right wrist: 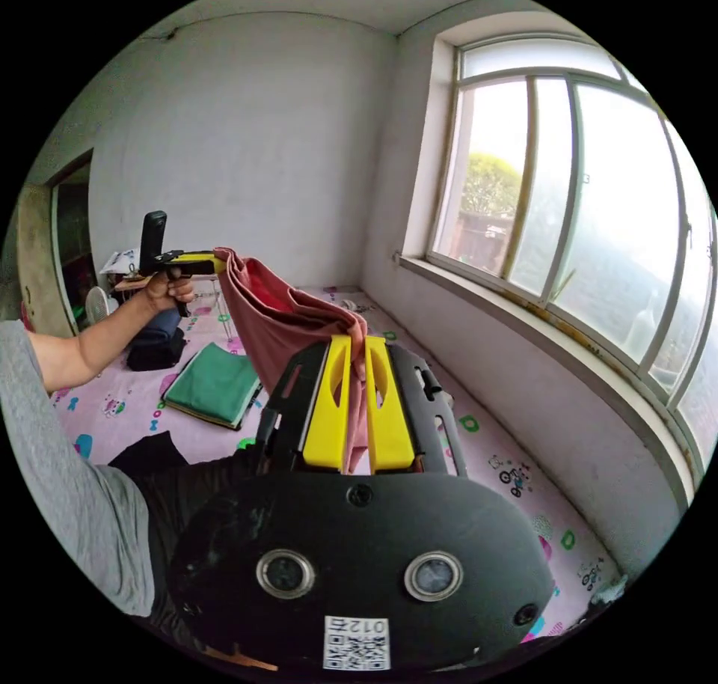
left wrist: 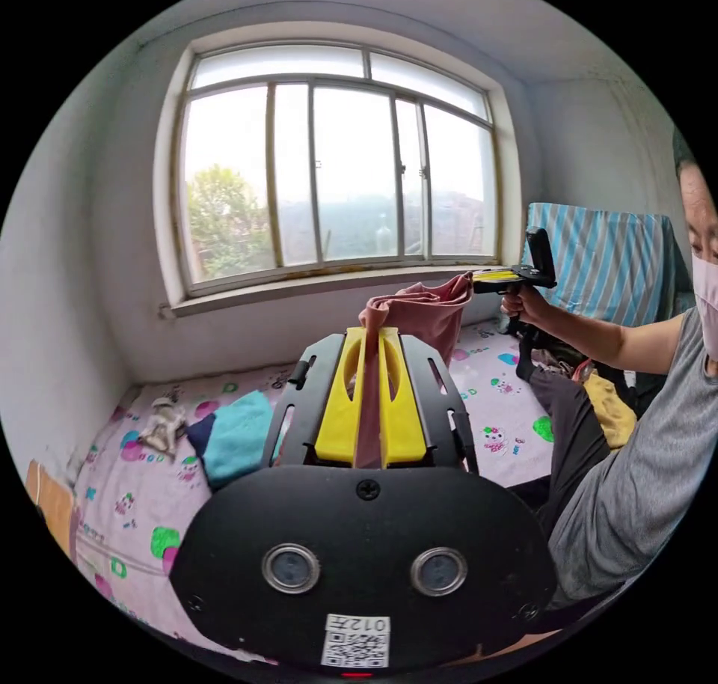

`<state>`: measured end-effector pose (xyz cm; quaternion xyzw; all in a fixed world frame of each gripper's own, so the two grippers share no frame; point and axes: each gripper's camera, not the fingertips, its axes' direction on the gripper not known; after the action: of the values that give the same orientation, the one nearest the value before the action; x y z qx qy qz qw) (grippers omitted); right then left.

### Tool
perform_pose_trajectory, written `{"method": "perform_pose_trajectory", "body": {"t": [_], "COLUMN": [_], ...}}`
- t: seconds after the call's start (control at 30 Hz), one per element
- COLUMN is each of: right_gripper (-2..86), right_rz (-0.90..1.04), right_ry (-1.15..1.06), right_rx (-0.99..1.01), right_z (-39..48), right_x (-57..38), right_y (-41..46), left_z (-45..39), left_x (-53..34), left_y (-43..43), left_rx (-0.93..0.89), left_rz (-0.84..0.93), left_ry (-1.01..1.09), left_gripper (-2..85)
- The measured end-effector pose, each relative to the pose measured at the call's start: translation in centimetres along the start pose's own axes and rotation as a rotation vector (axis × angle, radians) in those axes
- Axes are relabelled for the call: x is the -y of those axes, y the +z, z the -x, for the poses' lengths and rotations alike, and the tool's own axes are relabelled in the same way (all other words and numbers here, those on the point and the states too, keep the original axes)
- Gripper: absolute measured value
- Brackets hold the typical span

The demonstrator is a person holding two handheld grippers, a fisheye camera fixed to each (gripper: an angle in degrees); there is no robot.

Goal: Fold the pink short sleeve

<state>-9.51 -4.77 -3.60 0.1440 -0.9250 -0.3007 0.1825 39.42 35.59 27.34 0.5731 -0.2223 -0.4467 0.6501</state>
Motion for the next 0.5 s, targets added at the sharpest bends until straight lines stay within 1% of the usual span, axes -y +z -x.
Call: {"method": "perform_pose_trajectory", "body": {"t": [0.2,0.33,0.5], "right_gripper": [1.1,1.3,1.6], "right_rz": [0.021,0.084,0.154], "right_ry": [-0.024,-0.082,-0.162], "right_rx": [0.214,0.344,0.471], "right_z": [6.6,11.9,17.3], "right_x": [-0.4,-1.9,-5.0], "right_y": [12.9,21.2,29.0], "left_z": [0.9,0.7,-0.3], "left_x": [-10.9,-17.2,-26.3], "left_y": [-12.7,-18.7,-25.6], "left_rx": [0.183,0.286,0.388], "left_rz": [0.012,0.049,0.098], "left_ry": [-0.120,-0.200,-0.327], "left_gripper": [0.9,1.0,1.1]}}
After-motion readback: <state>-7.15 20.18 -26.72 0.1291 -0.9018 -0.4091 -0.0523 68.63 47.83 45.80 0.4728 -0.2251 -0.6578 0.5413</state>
